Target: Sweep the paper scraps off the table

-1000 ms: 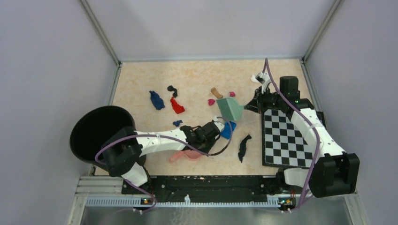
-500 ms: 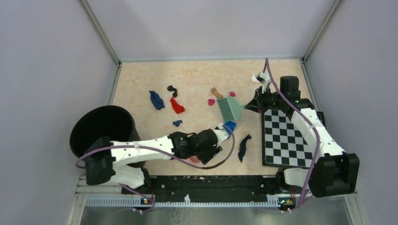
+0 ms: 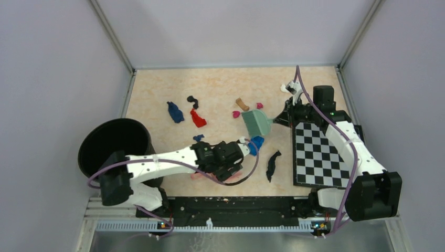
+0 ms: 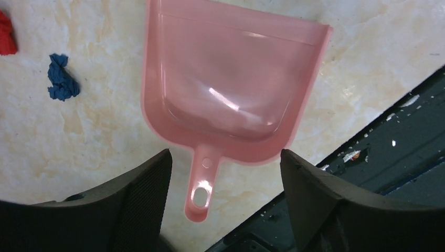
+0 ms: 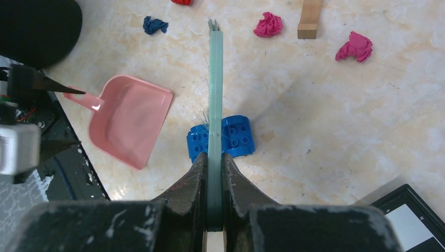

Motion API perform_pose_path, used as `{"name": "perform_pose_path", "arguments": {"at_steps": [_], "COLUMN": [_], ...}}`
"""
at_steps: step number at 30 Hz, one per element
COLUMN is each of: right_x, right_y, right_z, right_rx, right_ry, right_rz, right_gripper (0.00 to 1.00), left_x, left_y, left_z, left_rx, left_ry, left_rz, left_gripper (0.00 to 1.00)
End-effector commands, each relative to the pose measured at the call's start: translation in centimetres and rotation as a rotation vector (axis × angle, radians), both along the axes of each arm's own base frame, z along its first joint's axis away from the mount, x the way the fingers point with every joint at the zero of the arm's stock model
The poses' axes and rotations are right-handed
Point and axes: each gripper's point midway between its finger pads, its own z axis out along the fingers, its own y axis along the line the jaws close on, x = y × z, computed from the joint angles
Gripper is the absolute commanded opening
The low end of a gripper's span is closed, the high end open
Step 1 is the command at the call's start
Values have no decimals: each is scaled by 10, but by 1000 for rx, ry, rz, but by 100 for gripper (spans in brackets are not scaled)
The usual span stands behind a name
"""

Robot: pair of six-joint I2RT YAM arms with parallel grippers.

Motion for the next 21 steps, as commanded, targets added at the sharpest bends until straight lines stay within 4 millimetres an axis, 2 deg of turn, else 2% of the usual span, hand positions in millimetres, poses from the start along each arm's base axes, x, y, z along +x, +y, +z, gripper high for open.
{"name": "perform_pose_path", "arguments": {"at_steps": [1,6,10,14,16,18,21], "right_x": [1,0,0,0,1,1,2], "right_y": [2,2,2,2,2,3,2], "right_z": [15,14,14,12,11,11,11], "right_rx": [21,20,17,15,16,16,18], "right_ry": [-59,-58,-58,-54,-49,-47,-46], "right_rz": [33,38,39,41,42,44,41], "right_gripper": [0,0,0,0,0,0,0], "left_x": [0,2,13,10,21,44,74], "left_y": [4,3,7,7,16,30,44], "left_z": [-11,-24,-25,-34,-34,-29,-24], "left_rx": [170,262,342,375,419,445,356], "left_ry": [88,156,150,198,148,66,29], "left_rz": [-39,-89,-69,-73,-17,101,289], "left_gripper": [80,81,80,79,79,78,74]}}
